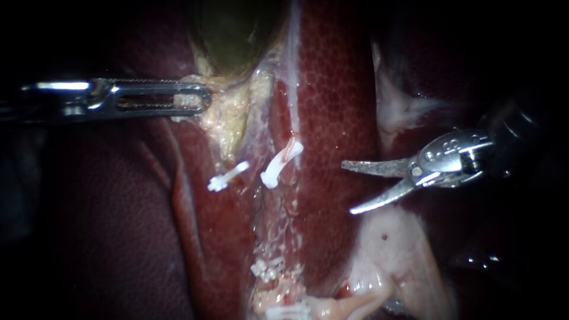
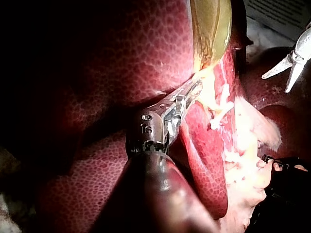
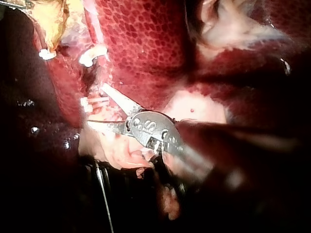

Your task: Go back from the cut right tube

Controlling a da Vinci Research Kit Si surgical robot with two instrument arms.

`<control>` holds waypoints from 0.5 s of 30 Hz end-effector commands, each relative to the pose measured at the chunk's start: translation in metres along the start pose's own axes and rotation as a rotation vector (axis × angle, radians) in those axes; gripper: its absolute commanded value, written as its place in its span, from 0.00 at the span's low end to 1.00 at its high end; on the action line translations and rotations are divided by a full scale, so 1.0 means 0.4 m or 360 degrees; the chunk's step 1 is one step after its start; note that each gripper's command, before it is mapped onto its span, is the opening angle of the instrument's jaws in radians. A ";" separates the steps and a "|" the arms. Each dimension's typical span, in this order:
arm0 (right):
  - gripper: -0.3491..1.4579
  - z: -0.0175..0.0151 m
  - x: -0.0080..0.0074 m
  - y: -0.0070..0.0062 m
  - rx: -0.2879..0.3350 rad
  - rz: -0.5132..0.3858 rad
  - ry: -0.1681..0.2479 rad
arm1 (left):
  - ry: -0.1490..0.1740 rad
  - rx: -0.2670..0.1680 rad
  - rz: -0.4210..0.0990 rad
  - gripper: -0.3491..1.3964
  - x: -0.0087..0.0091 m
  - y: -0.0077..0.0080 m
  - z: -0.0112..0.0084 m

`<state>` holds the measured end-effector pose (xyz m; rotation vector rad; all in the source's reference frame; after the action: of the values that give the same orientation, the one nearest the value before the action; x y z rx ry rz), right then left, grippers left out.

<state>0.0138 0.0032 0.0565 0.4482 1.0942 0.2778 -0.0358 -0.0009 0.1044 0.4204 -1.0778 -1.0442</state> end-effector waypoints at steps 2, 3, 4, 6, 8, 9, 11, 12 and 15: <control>0.98 0.0002 -0.0002 0.0000 0.0001 0.0002 0.0000 | 0.0023 0.0000 0.0005 0.00 0.0016 -0.0003 0.0023; 0.98 0.0003 -0.0002 0.0000 0.0000 0.0002 0.0005 | 0.0029 0.0004 0.0007 0.00 0.0022 -0.0005 0.0033; 0.98 0.0004 -0.0001 0.0000 -0.0001 0.0002 0.0005 | 0.0034 0.0007 0.0000 0.00 0.0028 -0.0008 0.0045; 0.98 0.0007 0.0000 0.0000 0.0007 0.0003 0.0011 | 0.0044 0.0011 -0.0006 0.00 0.0038 -0.0014 0.0064; 0.98 0.0009 0.0001 0.0000 0.0011 0.0004 0.0011 | 0.0054 0.0015 -0.0010 0.00 0.0049 -0.0021 0.0085; 0.98 0.0009 0.0002 0.0000 0.0011 0.0004 0.0011 | 0.0061 0.0020 -0.0008 0.00 0.0054 -0.0023 0.0093; 0.98 0.0010 0.0002 0.0000 0.0011 0.0004 0.0011 | 0.0071 0.0022 -0.0005 0.00 0.0063 -0.0028 0.0107; 0.98 0.0011 0.0002 0.0000 0.0010 0.0004 0.0016 | 0.0074 0.0018 -0.0014 0.00 0.0064 -0.0030 0.0112; 0.98 0.0014 0.0004 0.0001 0.0009 0.0005 0.0016 | 0.0076 0.0025 -0.0013 0.00 0.0064 -0.0037 0.0124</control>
<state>0.0145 0.0031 0.0566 0.4538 1.1051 0.2803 -0.0407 -0.0029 0.1068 0.4611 -1.0429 -1.0283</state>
